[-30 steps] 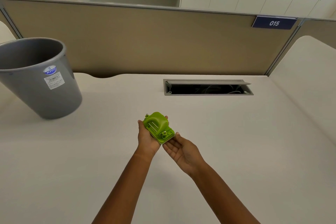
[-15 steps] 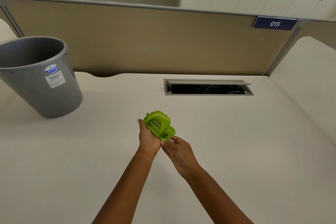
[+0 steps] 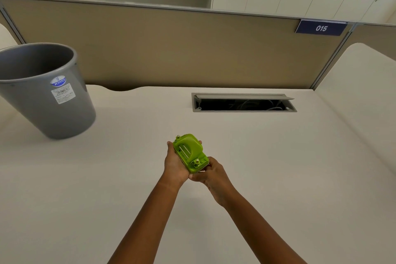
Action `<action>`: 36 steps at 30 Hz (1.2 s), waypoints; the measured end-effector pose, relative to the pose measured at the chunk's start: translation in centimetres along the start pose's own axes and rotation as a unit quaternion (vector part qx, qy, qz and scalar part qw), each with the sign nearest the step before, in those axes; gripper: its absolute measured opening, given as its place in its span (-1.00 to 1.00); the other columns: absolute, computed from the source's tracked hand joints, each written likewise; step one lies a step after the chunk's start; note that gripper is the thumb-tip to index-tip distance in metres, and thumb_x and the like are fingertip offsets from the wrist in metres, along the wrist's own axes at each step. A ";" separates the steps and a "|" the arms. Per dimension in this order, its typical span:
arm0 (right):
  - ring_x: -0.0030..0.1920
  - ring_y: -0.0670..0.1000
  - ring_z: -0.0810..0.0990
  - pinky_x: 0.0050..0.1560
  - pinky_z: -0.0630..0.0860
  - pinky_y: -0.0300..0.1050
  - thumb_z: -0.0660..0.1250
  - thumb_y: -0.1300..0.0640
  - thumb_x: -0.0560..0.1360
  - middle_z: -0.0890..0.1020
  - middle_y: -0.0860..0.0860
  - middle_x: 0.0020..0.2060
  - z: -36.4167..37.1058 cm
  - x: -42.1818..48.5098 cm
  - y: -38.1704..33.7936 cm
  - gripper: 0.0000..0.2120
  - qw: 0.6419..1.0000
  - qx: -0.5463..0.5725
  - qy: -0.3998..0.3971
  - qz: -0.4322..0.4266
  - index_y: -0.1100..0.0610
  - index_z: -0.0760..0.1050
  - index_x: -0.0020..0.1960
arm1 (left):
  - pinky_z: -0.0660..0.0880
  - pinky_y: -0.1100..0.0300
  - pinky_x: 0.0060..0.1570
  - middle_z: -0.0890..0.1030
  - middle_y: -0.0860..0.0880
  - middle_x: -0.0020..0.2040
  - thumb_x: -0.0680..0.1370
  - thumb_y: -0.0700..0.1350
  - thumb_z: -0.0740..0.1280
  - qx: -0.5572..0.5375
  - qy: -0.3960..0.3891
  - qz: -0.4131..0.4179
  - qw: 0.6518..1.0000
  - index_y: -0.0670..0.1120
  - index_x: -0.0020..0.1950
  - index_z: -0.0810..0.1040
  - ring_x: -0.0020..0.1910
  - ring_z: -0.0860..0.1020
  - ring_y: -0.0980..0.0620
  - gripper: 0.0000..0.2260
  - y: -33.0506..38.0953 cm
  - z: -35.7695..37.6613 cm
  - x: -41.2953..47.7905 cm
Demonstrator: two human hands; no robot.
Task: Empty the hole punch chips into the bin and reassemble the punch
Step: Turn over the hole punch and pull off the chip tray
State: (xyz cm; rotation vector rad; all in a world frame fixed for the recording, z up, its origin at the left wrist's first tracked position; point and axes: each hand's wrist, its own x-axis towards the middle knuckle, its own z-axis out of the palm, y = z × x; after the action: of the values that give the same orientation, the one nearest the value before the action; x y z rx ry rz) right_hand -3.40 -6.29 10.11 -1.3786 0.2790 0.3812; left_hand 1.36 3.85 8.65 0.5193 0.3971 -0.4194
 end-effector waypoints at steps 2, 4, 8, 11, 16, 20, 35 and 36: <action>-0.08 0.11 0.54 0.15 0.51 0.10 0.35 0.52 0.28 0.57 0.09 -0.19 -0.1 -0.2 0.2 -0.65 0.999 -0.035 0.004 -0.015 0.14 0.43 -0.12 | 0.43 -0.01 -0.07 0.70 -0.21 -0.26 0.59 0.23 -0.12 0.004 0.002 -0.008 1.000 -0.15 0.40 0.34 -0.07 0.53 -0.11 -0.39 -0.1 -0.1 0.1; -0.06 0.10 0.54 0.20 0.49 0.12 0.36 0.50 0.29 0.57 0.09 -0.16 -0.2 -0.3 0.3 -0.65 0.999 -0.048 -0.005 -0.023 0.12 0.43 -0.10 | 0.44 0.00 -0.06 0.71 -0.20 -0.30 0.59 0.23 -0.12 0.004 0.002 -0.005 1.000 -0.15 0.40 0.34 -0.07 0.54 -0.12 -0.40 -0.2 -0.2 0.2; -0.04 0.05 0.57 0.16 0.52 0.02 0.41 0.43 0.32 0.58 0.06 -0.11 -0.5 -0.5 0.0 -0.64 0.997 -0.067 -0.024 -0.020 0.15 0.41 0.01 | 0.45 0.02 -0.05 0.72 -0.16 -0.33 0.59 0.22 -0.11 0.011 -0.001 0.007 1.000 -0.16 0.27 0.44 -0.12 0.59 -0.10 -0.43 -0.1 -0.4 0.2; 0.04 0.06 0.56 0.21 0.50 0.06 0.46 0.36 0.31 0.57 0.05 -0.04 -1.2 -0.8 -0.9 -0.55 0.992 -0.119 -0.047 0.002 0.17 0.40 0.12 | 0.45 -0.01 -0.06 0.72 -0.18 -0.30 0.58 0.23 -0.10 0.009 -0.003 0.005 1.000 -0.09 0.12 0.50 -0.20 0.67 -0.12 -0.47 0.2 -0.4 0.2; 0.02 0.00 0.53 -0.13 0.50 -0.23 0.46 0.05 0.36 0.49 0.02 0.07 -1.9 -1.2 -3.4 -0.42 0.970 -0.234 0.043 -0.042 0.09 0.33 0.31 | 0.51 -0.02 -0.10 0.72 -0.18 -0.29 0.57 0.25 -0.09 0.008 -0.005 0.011 1.000 -0.06 -0.21 0.69 -0.27 0.69 -0.12 -0.36 0.2 -0.4 0.1; -0.03 0.01 0.55 -0.17 0.47 -0.26 0.30 -0.05 0.47 0.57 0.07 0.02 -1.1 -0.6 -5.1 -0.55 0.951 -0.279 0.096 -0.097 0.13 0.41 0.29 | 0.43 -0.09 -0.05 0.60 -0.20 -0.05 0.58 0.24 -0.07 0.017 0.020 -0.024 0.999 -0.10 0.08 0.54 -0.07 0.55 -0.15 -0.46 -0.3 -0.1 -0.1; -0.37 -0.05 0.48 -0.38 0.41 -0.27 0.34 0.27 0.45 0.57 0.13 -0.26 -0.9 0.6 -6.2 -0.75 0.974 -0.213 0.072 -0.024 0.34 0.54 0.10 | 0.43 -0.06 -0.07 0.69 -0.18 -0.20 0.59 0.21 -0.12 0.017 -0.025 -0.043 0.999 -0.08 0.27 0.45 -0.09 0.54 -0.13 -0.46 -1.5 0.3 -0.5; -0.39 -0.04 0.46 -0.38 0.40 -0.26 0.33 0.28 0.45 0.55 0.11 -0.32 -1.0 0.6 -6.3 -0.76 0.977 -0.199 0.070 -0.019 0.36 0.54 0.09 | 0.43 -0.06 -0.08 0.71 -0.16 -0.27 0.59 0.22 -0.12 0.020 -0.027 -0.043 0.998 -0.09 0.21 0.49 -0.12 0.57 -0.13 -0.46 -1.6 0.4 -0.5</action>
State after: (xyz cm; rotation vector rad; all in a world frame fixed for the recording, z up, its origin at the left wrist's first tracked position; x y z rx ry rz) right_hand -0.16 -8.11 15.29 -1.8063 0.3023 0.3171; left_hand 0.32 2.51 8.58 0.5297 0.3605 -0.5247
